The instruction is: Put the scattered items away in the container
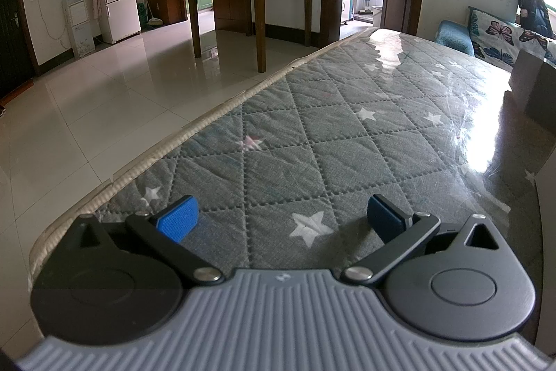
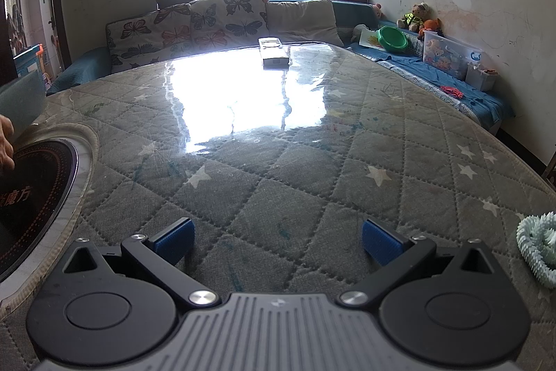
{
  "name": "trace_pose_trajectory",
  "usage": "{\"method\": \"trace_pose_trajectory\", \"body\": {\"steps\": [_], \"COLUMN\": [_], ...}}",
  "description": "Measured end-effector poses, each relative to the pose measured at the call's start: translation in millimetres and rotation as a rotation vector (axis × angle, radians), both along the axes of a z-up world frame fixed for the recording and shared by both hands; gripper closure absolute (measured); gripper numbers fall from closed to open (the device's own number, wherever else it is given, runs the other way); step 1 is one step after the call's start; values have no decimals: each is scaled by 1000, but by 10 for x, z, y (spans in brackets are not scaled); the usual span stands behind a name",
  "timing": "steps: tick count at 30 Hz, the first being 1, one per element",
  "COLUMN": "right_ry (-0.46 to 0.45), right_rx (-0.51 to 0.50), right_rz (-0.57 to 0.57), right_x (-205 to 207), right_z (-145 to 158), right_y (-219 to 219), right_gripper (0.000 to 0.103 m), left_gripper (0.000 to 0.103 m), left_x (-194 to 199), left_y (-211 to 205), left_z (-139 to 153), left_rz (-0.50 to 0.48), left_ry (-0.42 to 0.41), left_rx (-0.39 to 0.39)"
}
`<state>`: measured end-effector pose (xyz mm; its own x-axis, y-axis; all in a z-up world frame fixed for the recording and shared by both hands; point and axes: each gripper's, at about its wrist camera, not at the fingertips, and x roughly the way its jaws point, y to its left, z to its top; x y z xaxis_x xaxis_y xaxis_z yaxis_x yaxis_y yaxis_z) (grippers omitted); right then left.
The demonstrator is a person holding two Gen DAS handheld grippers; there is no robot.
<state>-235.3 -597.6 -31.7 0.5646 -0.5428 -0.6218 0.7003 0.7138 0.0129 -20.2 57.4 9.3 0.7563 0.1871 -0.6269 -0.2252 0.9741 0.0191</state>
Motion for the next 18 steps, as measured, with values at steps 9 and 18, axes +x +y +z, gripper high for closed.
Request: {"method": "trace_pose_trajectory", "body": {"steps": [9,18], "right_ry": [0,0], "right_rx": [0,0], "right_rz": [0,0], "right_x": [-8,-8], "right_z": [-6,-6], "right_y": [26,25], "right_gripper": [0,0], "left_gripper": [0,0], "left_x": [0,0], "left_y": [0,0], "left_z": [0,0], "left_rz": [0,0], "left_ry": [0,0], "left_rx": [0,0]}}
